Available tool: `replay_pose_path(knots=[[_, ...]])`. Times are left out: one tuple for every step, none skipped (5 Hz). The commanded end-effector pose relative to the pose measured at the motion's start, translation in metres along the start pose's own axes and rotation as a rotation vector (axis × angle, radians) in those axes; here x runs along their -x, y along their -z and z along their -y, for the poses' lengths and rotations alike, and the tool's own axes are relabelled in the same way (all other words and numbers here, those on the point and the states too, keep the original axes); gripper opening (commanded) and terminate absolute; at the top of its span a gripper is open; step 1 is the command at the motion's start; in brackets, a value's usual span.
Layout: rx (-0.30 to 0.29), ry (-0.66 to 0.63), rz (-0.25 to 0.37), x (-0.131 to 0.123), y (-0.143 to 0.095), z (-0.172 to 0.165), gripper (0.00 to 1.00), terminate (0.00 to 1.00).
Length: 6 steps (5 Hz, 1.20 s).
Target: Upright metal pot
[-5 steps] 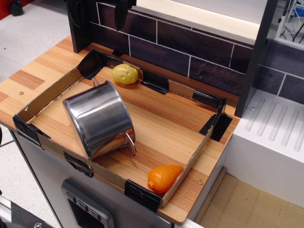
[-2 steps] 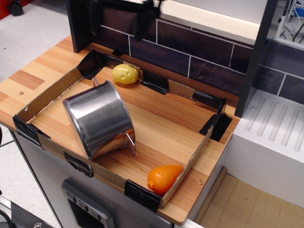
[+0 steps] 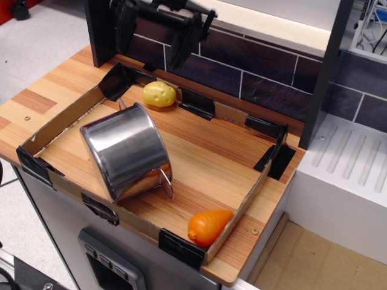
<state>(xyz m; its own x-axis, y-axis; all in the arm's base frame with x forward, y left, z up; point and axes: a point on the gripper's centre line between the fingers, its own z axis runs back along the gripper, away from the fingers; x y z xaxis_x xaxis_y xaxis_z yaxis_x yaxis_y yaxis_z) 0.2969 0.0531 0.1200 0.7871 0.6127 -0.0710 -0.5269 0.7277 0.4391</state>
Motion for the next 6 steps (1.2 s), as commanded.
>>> replay_pose_path(knots=[[0.023,0.084,-0.005,-0.013,0.006,-0.013,1.0,0.0],[0.066,0.224,-0.052,-0.009,0.02,-0.01,1.0,0.0],[0.065,0.262,-0.092,-0.007,0.028,-0.01,1.0,0.0],[0.05,0.255,-0.126,-0.007,0.036,-0.011,1.0,0.0],[0.051,0.281,-0.168,-0.005,0.047,-0.004,1.0,0.0],[0.036,0.313,-0.188,-0.002,0.053,0.001,1.0,0.0]])
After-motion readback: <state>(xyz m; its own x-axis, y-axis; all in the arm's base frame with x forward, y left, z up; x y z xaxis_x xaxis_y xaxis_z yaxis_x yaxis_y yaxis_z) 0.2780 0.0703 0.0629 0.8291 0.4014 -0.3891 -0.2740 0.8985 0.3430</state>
